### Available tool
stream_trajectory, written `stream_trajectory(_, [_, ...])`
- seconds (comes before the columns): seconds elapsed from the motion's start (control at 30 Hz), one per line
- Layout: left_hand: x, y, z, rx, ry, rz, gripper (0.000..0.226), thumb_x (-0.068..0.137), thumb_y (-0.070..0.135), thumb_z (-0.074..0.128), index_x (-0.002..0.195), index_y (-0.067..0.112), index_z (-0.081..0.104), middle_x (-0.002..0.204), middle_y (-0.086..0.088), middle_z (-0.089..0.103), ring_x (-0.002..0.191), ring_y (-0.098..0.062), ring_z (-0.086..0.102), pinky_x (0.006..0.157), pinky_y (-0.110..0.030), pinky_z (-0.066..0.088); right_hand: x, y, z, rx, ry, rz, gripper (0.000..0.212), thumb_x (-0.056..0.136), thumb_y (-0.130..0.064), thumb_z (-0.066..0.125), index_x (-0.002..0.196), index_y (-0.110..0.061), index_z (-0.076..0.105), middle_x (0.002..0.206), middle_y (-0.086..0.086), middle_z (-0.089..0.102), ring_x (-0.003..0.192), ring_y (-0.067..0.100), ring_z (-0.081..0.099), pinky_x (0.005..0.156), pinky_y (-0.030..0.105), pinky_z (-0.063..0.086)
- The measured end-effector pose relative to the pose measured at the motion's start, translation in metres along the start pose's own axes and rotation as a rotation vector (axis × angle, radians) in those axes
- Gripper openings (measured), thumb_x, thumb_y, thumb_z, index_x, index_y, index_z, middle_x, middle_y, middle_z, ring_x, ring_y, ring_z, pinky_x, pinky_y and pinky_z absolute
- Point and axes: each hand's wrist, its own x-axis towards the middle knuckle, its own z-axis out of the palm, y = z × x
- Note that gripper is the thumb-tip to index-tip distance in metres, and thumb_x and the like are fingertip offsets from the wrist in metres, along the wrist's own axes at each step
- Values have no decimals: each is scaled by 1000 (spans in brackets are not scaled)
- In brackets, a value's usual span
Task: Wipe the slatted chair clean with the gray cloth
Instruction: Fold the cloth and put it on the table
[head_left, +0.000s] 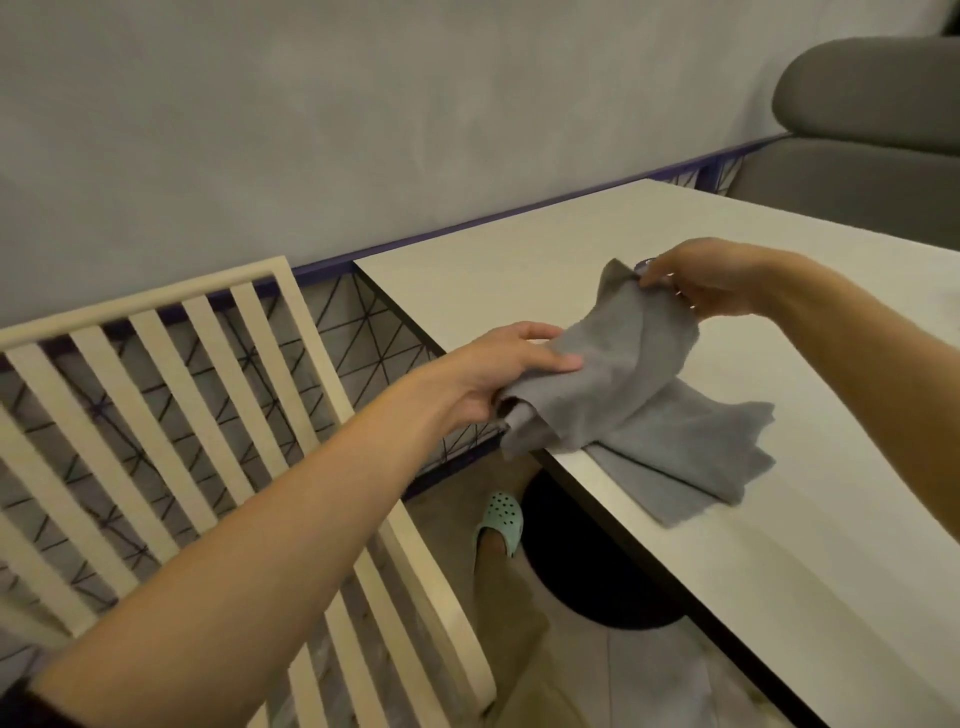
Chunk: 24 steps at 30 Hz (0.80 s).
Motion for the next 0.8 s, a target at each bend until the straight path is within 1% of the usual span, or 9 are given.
stream_trajectory(0.07, [-6, -6, 18, -204, -53, 28, 57, 87, 0, 64, 137, 14, 44, 111, -9, 64, 95, -23, 66, 81, -30, 57, 9, -8, 1, 26, 20, -16, 30, 94, -19, 58, 120, -4, 59, 118, 15, 65, 103, 30, 64, 87, 42, 54])
stream_trajectory(0.17, [-21, -15, 48, -391, -108, 103, 66, 89, -7, 57, 143, 24, 36, 113, -9, 57, 74, -20, 68, 59, -28, 60, 17, -31, 0, 25, -8, -49, 35, 85, -26, 64, 114, -5, 65, 111, 14, 69, 97, 29, 66, 86, 39, 53])
stream_trajectory(0.23, [-32, -25, 60, -420, -180, 122, 72, 90, -4, 56, 148, 30, 29, 114, -7, 58, 71, -21, 68, 56, -29, 60, 18, -45, 0, -18, -69, -85, 40, 77, -26, 67, 112, -6, 68, 107, 15, 72, 94, 30, 67, 87, 40, 53])
stream_trajectory(0.33, [-42, -38, 54, -112, -182, 112, 65, 93, 20, 60, 147, 36, 28, 109, 2, 64, 86, -28, 71, 62, -36, 60, 19, -49, 16, -131, -208, -140, 18, 87, -16, 59, 100, -9, 71, 96, 11, 74, 83, 24, 69, 79, 34, 56])
stream_trajectory(0.4, [-34, -42, 30, 181, -30, 119, 50, 93, 34, 59, 140, 31, 41, 104, -2, 71, 83, -31, 73, 54, -33, 57, 26, -38, 35, -224, -279, -183, 13, 90, -13, 59, 95, -9, 71, 94, 9, 72, 84, 22, 68, 72, 30, 55])
stream_trajectory(0.5, [-7, -37, -9, 394, 238, 176, 26, 95, 31, 58, 119, 20, 61, 90, -2, 75, 72, -28, 72, 48, -28, 50, 33, -17, 47, -386, -319, -227, 22, 93, -19, 62, 112, -10, 68, 111, 5, 68, 99, 21, 63, 84, 34, 52])
stream_trajectory(0.6, [30, -24, -35, 549, 403, 288, 17, 90, 22, 62, 106, 22, 68, 89, 3, 73, 73, -19, 71, 52, -31, 53, 31, 1, 35, -527, -187, -253, 34, 94, -29, 63, 123, -11, 60, 115, 3, 60, 106, 22, 58, 89, 34, 50])
stream_trajectory(0.7, [70, -10, -43, 748, 440, 393, 25, 89, 25, 64, 114, 26, 66, 106, 9, 67, 92, -14, 65, 72, -31, 56, 18, 16, 24, -684, 37, -325, 30, 91, -38, 66, 103, -11, 65, 100, 3, 65, 92, 21, 60, 75, 28, 47])
stream_trajectory(0.8, [102, 1, -42, 914, 363, 349, 42, 90, 30, 64, 131, 23, 56, 124, 3, 59, 108, -14, 55, 85, -25, 41, -6, 26, 21, -629, -58, -325, 28, 89, -35, 68, 76, -10, 69, 68, 3, 68, 65, 15, 62, 56, 21, 45])
